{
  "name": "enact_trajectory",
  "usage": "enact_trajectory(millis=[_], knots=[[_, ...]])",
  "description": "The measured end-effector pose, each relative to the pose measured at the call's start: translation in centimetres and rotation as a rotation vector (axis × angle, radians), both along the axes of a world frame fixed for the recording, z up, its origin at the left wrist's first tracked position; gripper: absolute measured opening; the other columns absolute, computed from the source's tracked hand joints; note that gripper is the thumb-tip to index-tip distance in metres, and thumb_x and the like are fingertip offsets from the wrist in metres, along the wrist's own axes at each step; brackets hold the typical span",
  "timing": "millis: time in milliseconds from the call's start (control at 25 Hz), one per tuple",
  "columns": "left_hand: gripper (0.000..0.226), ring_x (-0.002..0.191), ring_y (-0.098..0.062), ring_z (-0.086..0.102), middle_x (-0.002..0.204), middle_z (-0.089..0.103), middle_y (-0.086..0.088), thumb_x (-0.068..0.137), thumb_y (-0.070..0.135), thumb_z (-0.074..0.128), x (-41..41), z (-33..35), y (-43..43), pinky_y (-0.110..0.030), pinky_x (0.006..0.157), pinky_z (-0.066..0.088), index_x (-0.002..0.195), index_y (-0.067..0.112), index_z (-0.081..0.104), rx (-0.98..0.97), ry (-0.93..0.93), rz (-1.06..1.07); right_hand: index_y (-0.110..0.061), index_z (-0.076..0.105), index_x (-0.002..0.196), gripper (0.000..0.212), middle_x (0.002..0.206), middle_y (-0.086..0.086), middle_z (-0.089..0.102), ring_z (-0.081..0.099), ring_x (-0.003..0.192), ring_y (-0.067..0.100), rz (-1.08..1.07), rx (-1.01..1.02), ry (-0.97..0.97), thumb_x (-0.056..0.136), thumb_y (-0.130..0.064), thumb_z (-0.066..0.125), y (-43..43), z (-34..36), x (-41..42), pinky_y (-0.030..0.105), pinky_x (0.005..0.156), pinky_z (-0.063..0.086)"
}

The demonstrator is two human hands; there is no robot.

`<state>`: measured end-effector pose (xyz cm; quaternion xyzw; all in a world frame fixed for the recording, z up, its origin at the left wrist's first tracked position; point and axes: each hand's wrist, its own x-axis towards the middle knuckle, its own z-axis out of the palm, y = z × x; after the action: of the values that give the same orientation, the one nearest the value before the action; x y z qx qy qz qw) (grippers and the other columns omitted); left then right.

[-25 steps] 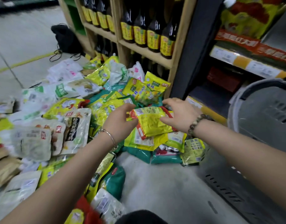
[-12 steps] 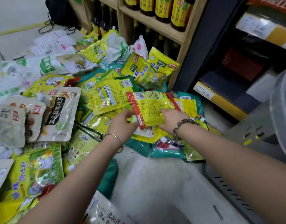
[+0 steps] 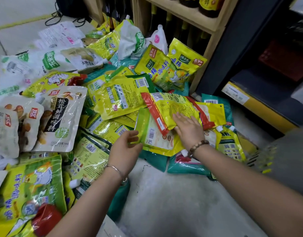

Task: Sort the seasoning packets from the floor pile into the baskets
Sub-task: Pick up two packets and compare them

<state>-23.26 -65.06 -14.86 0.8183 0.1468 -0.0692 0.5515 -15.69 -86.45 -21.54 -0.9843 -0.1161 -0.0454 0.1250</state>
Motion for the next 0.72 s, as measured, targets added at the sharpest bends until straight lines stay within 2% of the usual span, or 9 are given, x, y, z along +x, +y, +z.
enact_trajectory(millis=[80, 200, 320, 400, 480, 560, 600, 640, 720], knots=[[0.030, 0.084, -0.001, 0.057, 0.100, 0.062, -0.002, 0.083, -0.001, 0.061, -0.2, -0.3, -0.3, -0.016, 0.072, 0.045, 0.104, 0.020, 0.056, -0.062, -0.012, 0.050, -0.013, 0.053, 0.130, 0.036, 0.134, 0.005, 0.053, 0.047, 0.128, 0.021, 0.000, 0.135, -0.125, 0.095, -0.019, 0.050, -0.3, 1.2, 0.4, 0.037, 0.112, 0.018], [0.028, 0.092, -0.015, 0.059, 0.096, 0.061, -0.001, 0.084, -0.003, 0.058, -0.5, -0.4, -1.0, -0.026, 0.081, 0.047, 0.101, 0.018, 0.056, -0.157, 0.004, 0.065, -0.001, 0.072, 0.098, 0.021, 0.097, 0.015, 0.072, 0.069, 0.092, 0.029, 0.057, 0.223, -0.370, 0.082, -0.010, 0.061, 0.1, 3.4, 0.9, 0.046, 0.097, 0.040], [0.027, 0.095, -0.019, 0.059, 0.097, 0.062, -0.005, 0.084, -0.004, 0.057, -0.6, -0.4, -1.4, -0.030, 0.083, 0.048, 0.102, 0.016, 0.057, -0.204, 0.022, 0.079, 0.002, 0.073, 0.088, 0.013, 0.082, 0.018, 0.072, 0.070, 0.075, 0.031, 0.087, 0.246, -0.383, 0.081, -0.005, 0.064, 0.8, 5.5, 0.6, 0.042, 0.076, 0.053], [0.025, 0.095, -0.020, 0.059, 0.098, 0.063, -0.008, 0.085, -0.003, 0.058, -0.5, -0.1, -1.2, -0.027, 0.081, 0.049, 0.105, 0.012, 0.058, -0.255, 0.000, 0.110, 0.001, 0.073, 0.088, 0.014, 0.079, 0.016, 0.071, 0.066, 0.070, 0.024, -0.034, 0.422, -0.367, 0.085, -0.008, 0.062, 1.2, 7.8, 0.6, 0.032, 0.068, 0.049], [0.030, 0.100, -0.019, 0.058, 0.107, 0.061, -0.008, 0.085, 0.007, 0.064, -0.5, 0.1, -0.7, -0.019, 0.077, 0.049, 0.114, 0.012, 0.056, -0.320, -0.002, 0.116, -0.004, 0.074, 0.082, 0.017, 0.067, 0.008, 0.068, 0.056, 0.061, 0.012, -0.096, 0.631, -0.348, 0.087, -0.015, 0.061, 2.0, 11.0, 0.8, 0.025, 0.063, 0.043], [0.067, 0.115, -0.018, 0.051, 0.129, 0.051, -0.005, 0.075, 0.036, 0.069, -0.5, 0.0, -0.5, -0.022, 0.086, 0.045, 0.134, 0.020, 0.042, -0.383, 0.062, 0.038, -0.013, 0.066, 0.062, 0.027, 0.054, -0.005, 0.055, 0.045, 0.053, 0.005, -0.083, 0.790, -0.250, 0.086, -0.024, 0.059, 3.2, 14.2, 1.2, 0.022, 0.056, 0.038], [0.087, 0.121, -0.017, 0.048, 0.137, 0.045, -0.002, 0.066, 0.050, 0.070, -0.6, 0.0, -0.5, -0.027, 0.092, 0.043, 0.141, 0.024, 0.033, -0.423, 0.081, 0.004, -0.011, 0.059, 0.057, 0.033, 0.053, -0.005, 0.053, 0.045, 0.052, 0.008, -0.068, 0.882, -0.160, 0.085, -0.028, 0.058, 3.9, 15.3, 1.3, 0.022, 0.056, 0.038], [0.098, 0.122, -0.016, 0.049, 0.140, 0.045, 0.000, 0.058, 0.058, 0.075, -0.7, 0.2, -0.5, -0.030, 0.095, 0.043, 0.141, 0.027, 0.031, -0.476, 0.053, 0.003, -0.002, 0.059, 0.060, 0.038, 0.060, 0.003, 0.060, 0.053, 0.056, 0.017, -0.066, 0.999, -0.036, 0.086, -0.030, 0.058, 4.6, 16.0, 1.5, 0.025, 0.063, 0.045], [0.104, 0.109, -0.015, 0.061, 0.123, 0.061, 0.003, 0.036, 0.061, 0.085, -0.8, 0.8, 0.0, -0.032, 0.088, 0.052, 0.126, 0.028, 0.045, -0.600, -0.050, 0.094, 0.001, 0.067, 0.082, 0.029, 0.092, 0.021, 0.069, 0.066, 0.086, 0.033, -0.135, 1.285, 0.272, 0.090, -0.026, 0.058, 5.6, 16.0, 1.8, 0.042, 0.085, 0.052]])
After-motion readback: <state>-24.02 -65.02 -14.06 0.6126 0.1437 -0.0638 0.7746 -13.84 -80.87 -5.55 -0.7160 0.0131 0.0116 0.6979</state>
